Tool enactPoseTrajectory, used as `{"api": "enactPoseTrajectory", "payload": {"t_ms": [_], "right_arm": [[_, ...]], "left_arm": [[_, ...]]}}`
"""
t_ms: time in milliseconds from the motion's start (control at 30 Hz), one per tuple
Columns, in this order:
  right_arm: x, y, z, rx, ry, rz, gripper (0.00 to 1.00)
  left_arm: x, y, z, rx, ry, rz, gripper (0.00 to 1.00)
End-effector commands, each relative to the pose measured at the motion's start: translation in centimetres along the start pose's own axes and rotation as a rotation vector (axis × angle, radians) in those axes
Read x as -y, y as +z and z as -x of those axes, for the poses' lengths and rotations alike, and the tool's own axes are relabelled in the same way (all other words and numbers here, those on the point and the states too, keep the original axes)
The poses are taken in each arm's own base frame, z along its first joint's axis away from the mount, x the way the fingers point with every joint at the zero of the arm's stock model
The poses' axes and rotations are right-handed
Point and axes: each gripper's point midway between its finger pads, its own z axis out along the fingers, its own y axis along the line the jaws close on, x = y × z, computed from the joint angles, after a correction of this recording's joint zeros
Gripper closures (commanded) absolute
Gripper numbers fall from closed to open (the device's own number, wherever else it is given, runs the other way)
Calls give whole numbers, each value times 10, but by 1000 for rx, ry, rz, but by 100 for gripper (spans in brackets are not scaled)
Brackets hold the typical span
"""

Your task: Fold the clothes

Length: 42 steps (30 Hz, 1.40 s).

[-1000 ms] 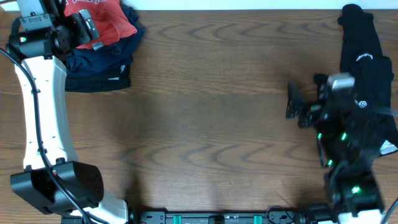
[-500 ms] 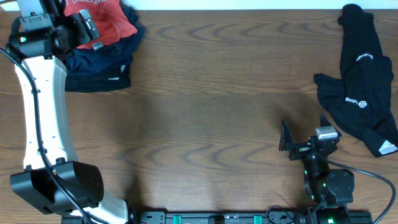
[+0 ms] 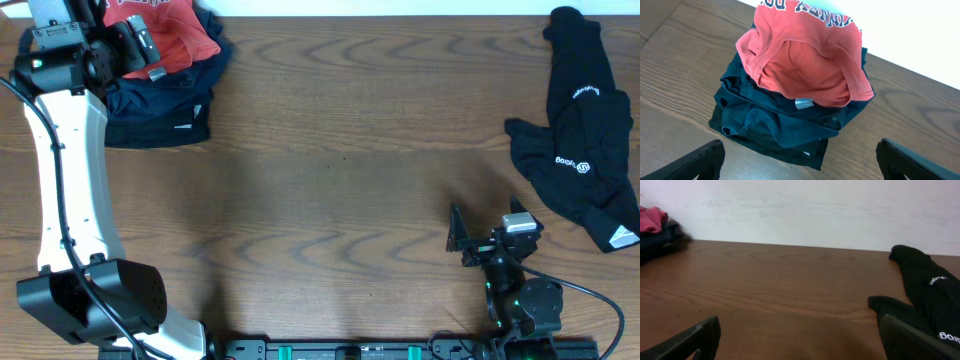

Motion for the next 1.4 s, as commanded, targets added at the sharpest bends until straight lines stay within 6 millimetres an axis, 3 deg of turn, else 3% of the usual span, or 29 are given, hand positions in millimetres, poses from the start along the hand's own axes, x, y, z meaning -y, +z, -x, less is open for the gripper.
{"api": "enactPoseTrajectory", "payload": {"t_ms": [0, 1133, 1233, 1367], "right_arm": [[3, 0, 0, 3, -11, -13, 1], [3, 0, 0, 3, -11, -13, 1], [3, 0, 0, 3, -11, -13, 1], [3, 0, 0, 3, -11, -13, 1]], "left_arm": [[-1, 2, 0, -4, -11, 0, 2], [-1, 1, 0, -2, -11, 0, 2], [-1, -8, 4, 18, -11, -4, 2], [0, -44, 12, 72, -13, -15, 2]]}}
